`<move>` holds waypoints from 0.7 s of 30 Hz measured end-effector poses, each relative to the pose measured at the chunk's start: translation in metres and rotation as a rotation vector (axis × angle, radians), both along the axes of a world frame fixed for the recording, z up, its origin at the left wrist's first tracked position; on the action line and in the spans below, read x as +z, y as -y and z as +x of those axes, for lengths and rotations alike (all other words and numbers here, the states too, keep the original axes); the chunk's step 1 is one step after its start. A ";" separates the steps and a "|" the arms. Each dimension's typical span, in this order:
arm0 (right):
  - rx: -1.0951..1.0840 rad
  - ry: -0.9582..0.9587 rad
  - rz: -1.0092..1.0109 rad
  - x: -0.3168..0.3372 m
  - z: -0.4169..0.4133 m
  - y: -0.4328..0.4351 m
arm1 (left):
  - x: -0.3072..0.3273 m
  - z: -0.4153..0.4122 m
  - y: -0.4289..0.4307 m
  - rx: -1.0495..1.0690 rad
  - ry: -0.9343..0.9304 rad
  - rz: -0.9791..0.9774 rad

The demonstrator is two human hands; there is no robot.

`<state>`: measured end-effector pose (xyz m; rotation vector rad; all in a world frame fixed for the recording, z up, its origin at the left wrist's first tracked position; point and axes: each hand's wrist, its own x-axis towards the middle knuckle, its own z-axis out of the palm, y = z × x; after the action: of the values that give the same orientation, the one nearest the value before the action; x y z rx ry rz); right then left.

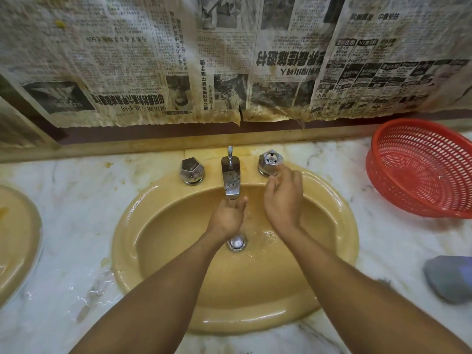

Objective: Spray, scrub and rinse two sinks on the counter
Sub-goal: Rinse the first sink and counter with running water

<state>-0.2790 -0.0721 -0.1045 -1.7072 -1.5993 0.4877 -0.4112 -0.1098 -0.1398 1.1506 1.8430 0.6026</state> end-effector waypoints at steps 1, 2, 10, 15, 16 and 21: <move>-0.005 -0.096 -0.101 -0.006 -0.008 0.011 | 0.000 -0.004 0.001 0.015 -0.021 -0.013; 0.007 -0.223 -0.250 -0.011 -0.018 0.019 | -0.001 -0.009 0.004 0.019 -0.066 -0.055; 0.117 -0.968 -1.066 -0.041 -0.070 0.022 | -0.017 -0.081 0.054 -0.341 -0.523 -0.064; 0.259 -0.680 -1.141 -0.035 -0.076 0.011 | -0.007 -0.112 0.077 -0.640 -0.895 0.026; 0.293 -0.661 -1.161 -0.034 -0.079 0.008 | -0.003 -0.118 0.081 -0.688 -0.942 0.099; 0.305 -0.681 -1.208 -0.035 -0.087 -0.004 | -0.005 -0.158 0.102 -0.815 -0.966 0.368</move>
<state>-0.3664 -0.0682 -0.1396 -1.6808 -1.0331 2.2406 -0.5695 -0.2115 -0.1448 2.5616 1.7399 -0.1617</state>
